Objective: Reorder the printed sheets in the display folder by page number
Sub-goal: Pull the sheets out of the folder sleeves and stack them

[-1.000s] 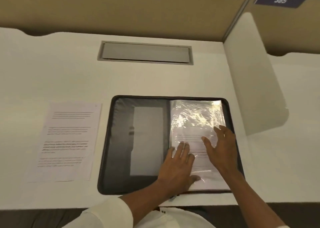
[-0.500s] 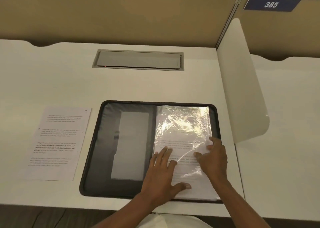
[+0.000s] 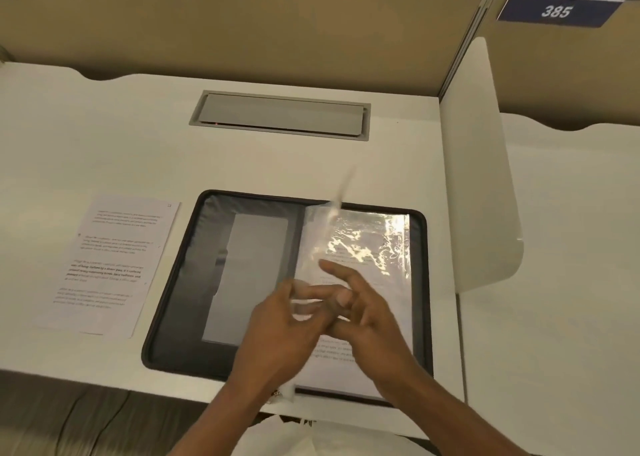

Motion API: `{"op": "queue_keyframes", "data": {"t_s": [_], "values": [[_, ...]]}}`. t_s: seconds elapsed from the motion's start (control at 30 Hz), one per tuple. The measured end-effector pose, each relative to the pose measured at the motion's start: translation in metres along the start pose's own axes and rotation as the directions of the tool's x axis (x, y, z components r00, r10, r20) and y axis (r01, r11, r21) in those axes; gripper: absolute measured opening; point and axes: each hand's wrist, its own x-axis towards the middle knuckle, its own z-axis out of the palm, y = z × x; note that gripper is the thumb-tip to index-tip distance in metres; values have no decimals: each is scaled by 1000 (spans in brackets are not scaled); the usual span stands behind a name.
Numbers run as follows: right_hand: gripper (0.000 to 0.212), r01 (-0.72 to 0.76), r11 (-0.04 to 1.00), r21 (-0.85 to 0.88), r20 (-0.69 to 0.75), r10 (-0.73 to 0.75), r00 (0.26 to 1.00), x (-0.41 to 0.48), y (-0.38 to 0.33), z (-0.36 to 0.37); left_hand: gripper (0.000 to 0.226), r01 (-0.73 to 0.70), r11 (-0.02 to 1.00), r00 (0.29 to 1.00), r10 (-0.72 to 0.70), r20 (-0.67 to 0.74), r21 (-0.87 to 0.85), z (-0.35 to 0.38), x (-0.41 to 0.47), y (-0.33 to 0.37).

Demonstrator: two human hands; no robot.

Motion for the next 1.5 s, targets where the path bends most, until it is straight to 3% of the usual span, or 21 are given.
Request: {"op": "queue_keyframes", "data": {"t_s": [0.2,0.43,0.6,0.7,0.77,1.0,1.13,1.27,1.37,1.5], "values": [[60,6,999,33,170,-11,985,17,20,31,8,117,993,961,-112,-253,3,-61,-1,-19],[49,11,923,-385,-69,-41,997,42,56,45,26,232,943,879,-98,-467,238,-142,24,-68],[52,-128,669,-732,-297,-144,944,56,94,10,34,328,884,869,-144,-473,333,-155,59,-113],[50,-271,516,-812,-424,-204,882,61,101,-21,39,358,856,862,-150,-484,373,-148,72,-132],[53,-347,481,-805,-496,-225,838,62,101,-40,42,366,820,862,-122,-492,439,-142,78,-141],[64,-485,493,-723,-626,-170,761,61,105,-62,23,395,684,861,-43,-507,613,-133,87,-141],[75,-565,550,-615,-721,-103,685,67,103,-65,47,310,602,895,75,-439,736,-123,85,-122],[83,-559,668,-491,-766,-25,642,72,99,-69,32,14,768,972,141,-190,640,-96,82,-89],[76,-478,792,-380,-798,-20,602,71,102,-71,23,-97,849,994,110,6,519,-60,85,-71],[64,-398,856,-330,-818,-48,573,68,102,-74,29,-202,874,979,190,71,442,-21,92,-65]]}}
